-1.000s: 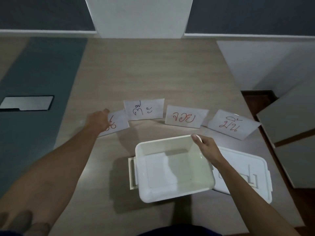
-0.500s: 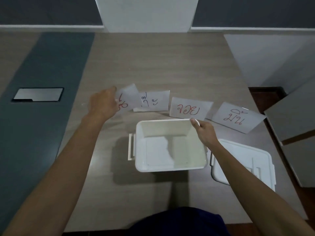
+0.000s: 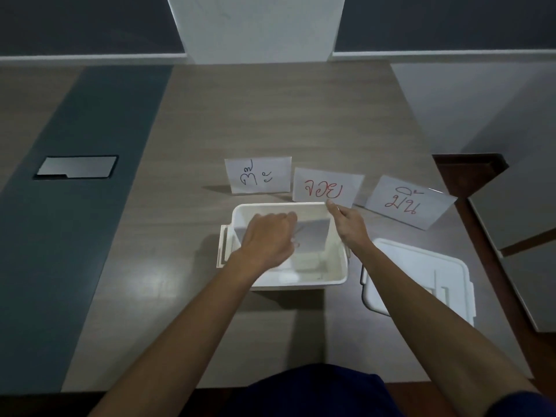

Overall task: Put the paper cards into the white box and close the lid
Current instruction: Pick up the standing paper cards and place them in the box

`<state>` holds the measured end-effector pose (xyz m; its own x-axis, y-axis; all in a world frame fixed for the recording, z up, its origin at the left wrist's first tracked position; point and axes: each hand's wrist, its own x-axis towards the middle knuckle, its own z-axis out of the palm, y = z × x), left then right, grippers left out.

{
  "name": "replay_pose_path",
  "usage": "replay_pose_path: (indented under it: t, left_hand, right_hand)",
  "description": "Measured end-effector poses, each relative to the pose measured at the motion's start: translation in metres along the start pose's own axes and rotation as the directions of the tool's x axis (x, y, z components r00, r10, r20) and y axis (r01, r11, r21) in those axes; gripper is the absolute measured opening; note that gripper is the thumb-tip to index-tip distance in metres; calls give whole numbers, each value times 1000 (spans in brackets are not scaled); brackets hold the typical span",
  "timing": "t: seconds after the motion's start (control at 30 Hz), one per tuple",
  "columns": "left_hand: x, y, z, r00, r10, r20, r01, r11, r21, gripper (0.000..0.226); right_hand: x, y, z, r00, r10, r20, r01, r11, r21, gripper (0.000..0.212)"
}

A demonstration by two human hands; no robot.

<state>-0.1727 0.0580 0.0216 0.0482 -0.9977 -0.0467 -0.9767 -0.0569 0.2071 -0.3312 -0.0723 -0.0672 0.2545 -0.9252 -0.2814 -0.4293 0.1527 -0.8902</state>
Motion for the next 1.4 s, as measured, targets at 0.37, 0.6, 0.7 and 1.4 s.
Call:
replay_pose_path:
  t: [0.37, 0.6, 0.7, 1.4]
  left_hand:
    - [-12, -11, 51, 691, -12, 722, 299, 915, -271, 88]
    - [52, -53, 17, 979, -143, 146, 203, 763, -614, 23]
    - [97, -86, 7, 973, -222, -67, 162, 858, -487, 27]
    - [107, -85, -48, 876, -97, -473, 86, 995, -44, 10]
  right_hand:
    - [-3, 1, -2, 1000, -23, -2, 23, 998, -65, 60]
    - [8, 3, -13, 999, -24, -25, 20, 987, -156, 63]
    - [10, 5, -12, 996, -64, -58, 52, 980, -190, 56]
    - [15, 12, -13, 995, -87, -57, 78, 987, -144, 61]
